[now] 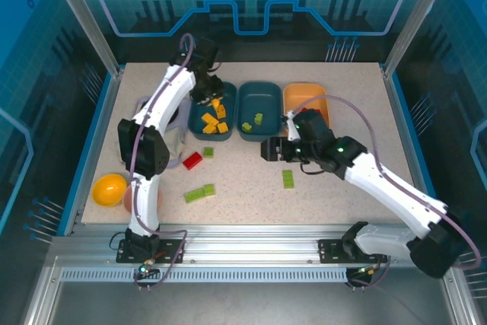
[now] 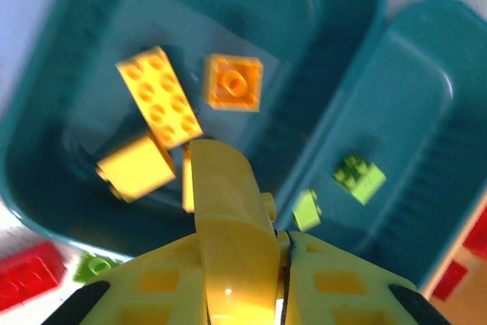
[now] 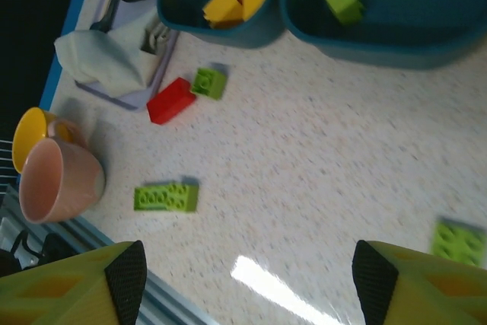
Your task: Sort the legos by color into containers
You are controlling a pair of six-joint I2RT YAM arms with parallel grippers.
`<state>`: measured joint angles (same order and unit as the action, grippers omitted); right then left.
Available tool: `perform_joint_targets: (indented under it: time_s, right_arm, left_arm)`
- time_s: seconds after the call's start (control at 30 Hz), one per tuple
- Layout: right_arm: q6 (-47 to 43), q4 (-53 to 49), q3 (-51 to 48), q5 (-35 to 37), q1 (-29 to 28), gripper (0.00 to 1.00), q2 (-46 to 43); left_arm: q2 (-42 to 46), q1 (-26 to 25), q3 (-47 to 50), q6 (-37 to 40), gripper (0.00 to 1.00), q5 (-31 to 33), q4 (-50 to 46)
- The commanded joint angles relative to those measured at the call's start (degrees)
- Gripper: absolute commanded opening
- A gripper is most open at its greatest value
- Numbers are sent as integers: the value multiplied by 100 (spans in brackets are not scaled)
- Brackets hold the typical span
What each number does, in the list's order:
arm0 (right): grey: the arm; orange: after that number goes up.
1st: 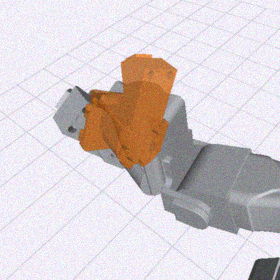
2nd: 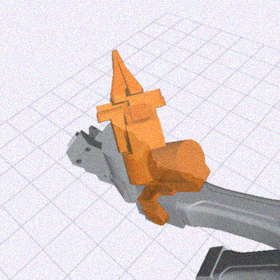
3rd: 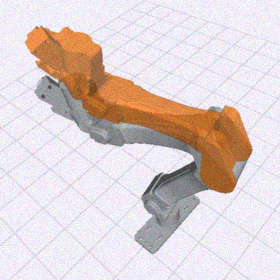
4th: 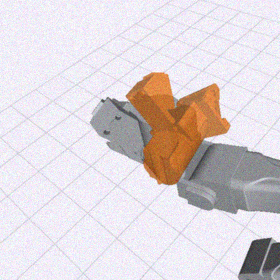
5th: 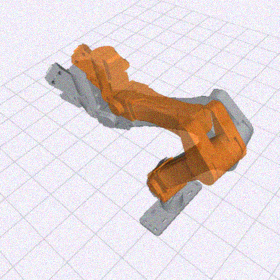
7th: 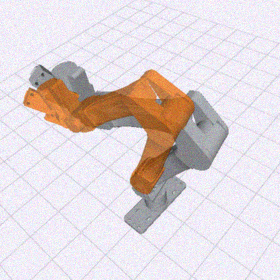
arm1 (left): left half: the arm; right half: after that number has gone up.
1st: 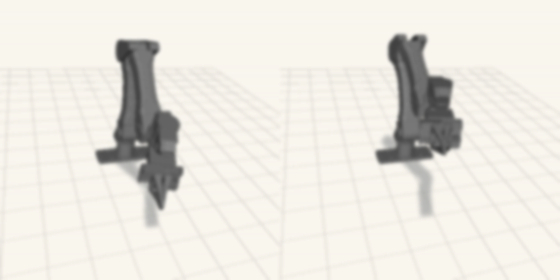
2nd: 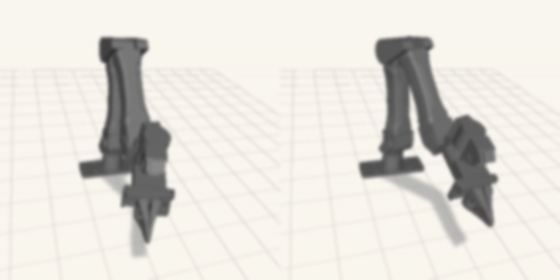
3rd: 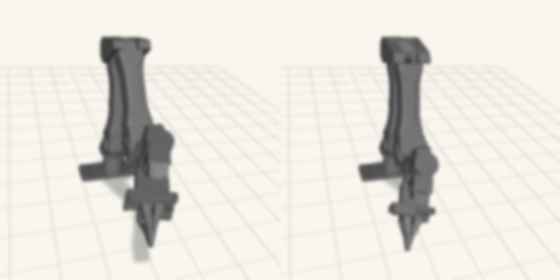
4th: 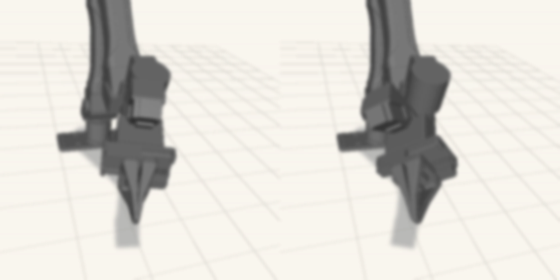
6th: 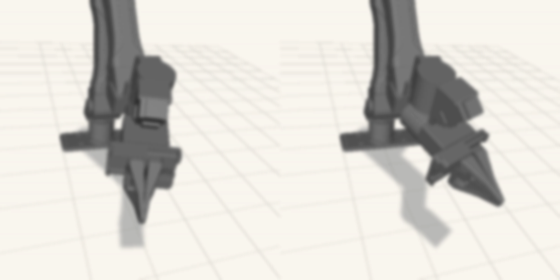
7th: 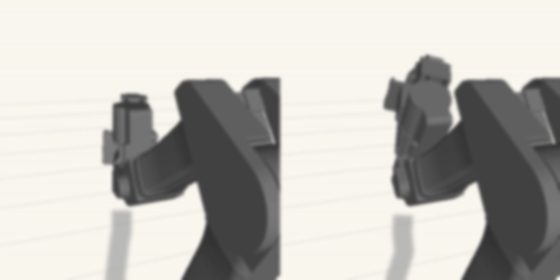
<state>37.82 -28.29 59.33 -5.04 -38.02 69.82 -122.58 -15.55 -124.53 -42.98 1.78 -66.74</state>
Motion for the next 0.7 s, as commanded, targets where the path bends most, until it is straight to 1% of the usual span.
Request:
perform_joint_targets:
  time_s: [0.0, 0.1, 0.23, 0.47, 0.6, 0.67]
  right_arm:
    - [-74, 685, 609, -90, -117, 75, 695]
    - [-81, 544, 1191, -195, -106, 75, 1254]
    - [50, 483, 1603, -250, -8, 76, 1737]
    - [362, 786, 1848, -399, 222, 76, 2124]
    - [392, 714, 1995, -480, 297, 76, 2267]
    - [335, 662, 2041, -505, 304, 76, 2302]
  left_arm:
    - [-456, 242, -345, 356, 15, 152, 81]
    - [-1002, 417, -842, 464, 16, 210, 114]
    - [-1680, 535, -1514, 616, 17, 206, 123]
    - [-2195, 549, -1600, 695, 21, -10, 337]
    - [-2314, 544, -1568, 694, 27, -46, 302]
    - [-2303, 544, -1537, 694, 35, -55, 278]
